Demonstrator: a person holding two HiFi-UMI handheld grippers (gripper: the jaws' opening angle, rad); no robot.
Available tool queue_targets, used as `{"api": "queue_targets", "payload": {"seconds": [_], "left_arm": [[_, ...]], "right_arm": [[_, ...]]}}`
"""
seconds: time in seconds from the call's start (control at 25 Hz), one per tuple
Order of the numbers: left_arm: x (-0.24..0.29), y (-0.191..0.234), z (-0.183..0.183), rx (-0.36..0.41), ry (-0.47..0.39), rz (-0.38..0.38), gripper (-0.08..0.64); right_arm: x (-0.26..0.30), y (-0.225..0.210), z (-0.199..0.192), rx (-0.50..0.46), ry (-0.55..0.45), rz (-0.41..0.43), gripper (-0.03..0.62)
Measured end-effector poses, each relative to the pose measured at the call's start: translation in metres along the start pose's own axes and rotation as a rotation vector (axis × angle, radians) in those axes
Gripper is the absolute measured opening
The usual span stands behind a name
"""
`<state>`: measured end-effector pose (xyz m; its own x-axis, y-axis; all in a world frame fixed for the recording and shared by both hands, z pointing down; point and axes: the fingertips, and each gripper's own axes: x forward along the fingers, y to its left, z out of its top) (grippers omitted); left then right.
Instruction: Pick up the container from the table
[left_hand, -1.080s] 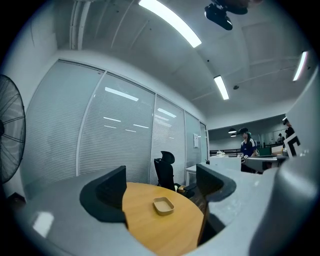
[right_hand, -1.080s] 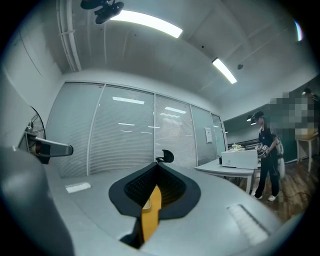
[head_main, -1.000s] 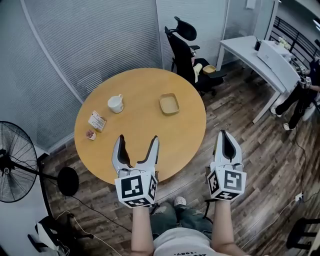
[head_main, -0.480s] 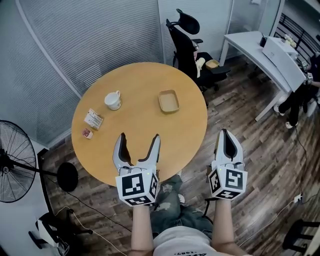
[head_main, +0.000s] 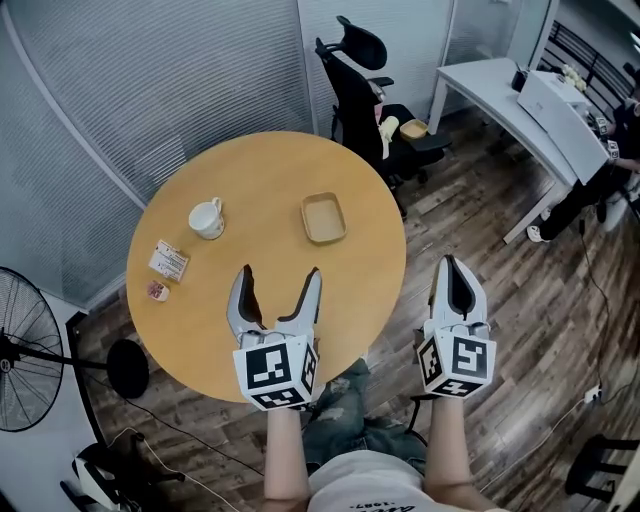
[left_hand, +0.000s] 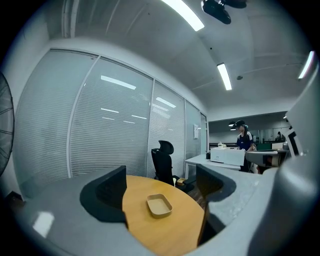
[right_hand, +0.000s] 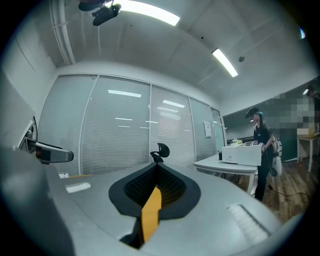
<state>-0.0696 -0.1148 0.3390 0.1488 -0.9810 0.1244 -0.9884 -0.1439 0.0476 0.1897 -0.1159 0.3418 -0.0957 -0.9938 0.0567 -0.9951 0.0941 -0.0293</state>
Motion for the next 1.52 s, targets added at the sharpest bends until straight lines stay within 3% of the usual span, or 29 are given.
{"api": "queue_targets", "payload": {"seconds": [0.24,0.52,0.76,1.0,1.52], "left_arm": [[0.057,0.001,-0.003,0.001,0.012,-0.017,0.436],[0.118,-0.003,-0.020,0.021,0.089,-0.056,0.436],[0.156,-0.012,-0.057,0.052,0.197,-0.126,0.436],[0.182,-0.009,-0.093,0.033,0.297,-0.150,0.436],[0.220,-0.023,-0.155,0.006,0.439,-0.197,0.435]], "right_arm": [[0.052,-0.006,0.003,-0.017,0.000,0.005,0.029],[0.110,-0.005,-0.002,-0.026,0.031,0.027,0.029],[0.149,0.000,-0.018,-0.037,0.078,0.050,0.029],[0.173,0.010,-0.043,-0.053,0.141,0.068,0.029],[0.205,0.011,-0.102,-0.077,0.279,0.079,0.029]]}}
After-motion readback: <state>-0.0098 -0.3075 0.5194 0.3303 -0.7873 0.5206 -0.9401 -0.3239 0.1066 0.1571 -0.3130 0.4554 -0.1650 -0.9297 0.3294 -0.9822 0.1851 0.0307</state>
